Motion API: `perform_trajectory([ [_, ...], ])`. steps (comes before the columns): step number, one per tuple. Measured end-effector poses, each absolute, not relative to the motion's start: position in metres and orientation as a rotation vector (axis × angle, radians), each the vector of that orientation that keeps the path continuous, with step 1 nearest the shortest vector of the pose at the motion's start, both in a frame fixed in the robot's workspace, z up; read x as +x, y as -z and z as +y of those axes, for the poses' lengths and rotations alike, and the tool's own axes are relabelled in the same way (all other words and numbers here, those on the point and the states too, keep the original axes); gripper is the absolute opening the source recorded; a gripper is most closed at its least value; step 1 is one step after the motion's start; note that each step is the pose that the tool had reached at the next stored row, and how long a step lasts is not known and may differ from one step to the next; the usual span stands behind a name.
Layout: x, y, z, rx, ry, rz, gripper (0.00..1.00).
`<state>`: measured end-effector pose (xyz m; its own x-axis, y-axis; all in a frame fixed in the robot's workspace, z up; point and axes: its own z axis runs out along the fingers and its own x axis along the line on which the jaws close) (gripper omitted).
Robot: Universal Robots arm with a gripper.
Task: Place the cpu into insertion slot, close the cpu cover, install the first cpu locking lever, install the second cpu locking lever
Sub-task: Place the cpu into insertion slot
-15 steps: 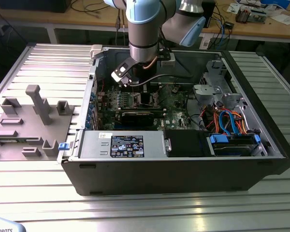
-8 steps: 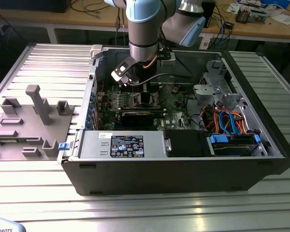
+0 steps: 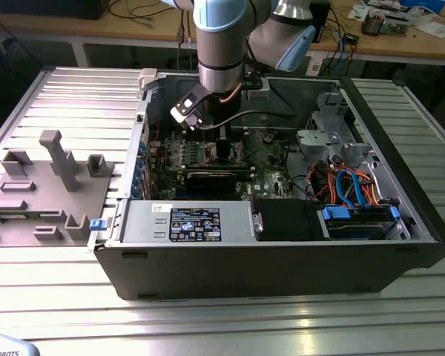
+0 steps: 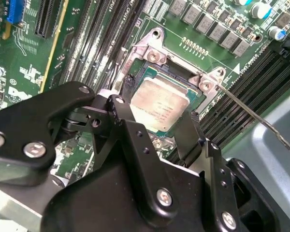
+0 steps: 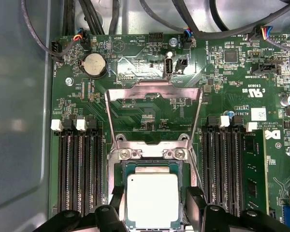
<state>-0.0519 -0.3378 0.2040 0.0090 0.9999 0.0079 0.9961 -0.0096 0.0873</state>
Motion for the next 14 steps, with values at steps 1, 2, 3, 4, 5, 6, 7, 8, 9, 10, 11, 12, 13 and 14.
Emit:
perform_trajectory([
  [1, -0.0518, -0.2044, -0.3374, 2.190, -0.104, 2.170, 0.61],
  [2, -0.0518, -0.2049, -0.3364, 2.190, -0.104, 2.170, 0.61],
  [3, -0.0518, -0.2051, -0.3354, 2.190, -0.104, 2.170, 0.61],
  [4, -0.0518, -0.2051, -0.3330, 2.189, -0.103, 2.171, 0.61],
  [5, -0.0518, -0.2051, -0.3298, 2.183, -0.101, 2.175, 0.61],
  [6, -0.0518, -0.2056, -0.3294, 2.176, -0.096, 2.177, 0.53],
  [7, -0.0519, -0.2061, -0.3294, 2.173, -0.093, 2.179, 0.53],
  [8, -0.0522, -0.2065, -0.3294, 2.168, -0.091, 2.181, 0.47],
  [9, -0.0527, -0.2071, -0.3293, 2.157, -0.089, 2.188, 0.41],
  [10, -0.0531, -0.2074, -0.3294, 2.146, -0.087, 2.195, 0.35],
  [11, -0.0536, -0.2078, -0.3297, 2.130, -0.085, 2.207, 0.29],
  [12, -0.0539, -0.2083, -0.3299, 2.112, -0.080, 2.219, 0.23],
  [13, -0.0539, -0.2087, -0.3300, 2.101, -0.077, 2.226, 0.17],
  [14, -0.0540, -0.2095, -0.3302, 2.094, -0.074, 2.231, 0.11],
])
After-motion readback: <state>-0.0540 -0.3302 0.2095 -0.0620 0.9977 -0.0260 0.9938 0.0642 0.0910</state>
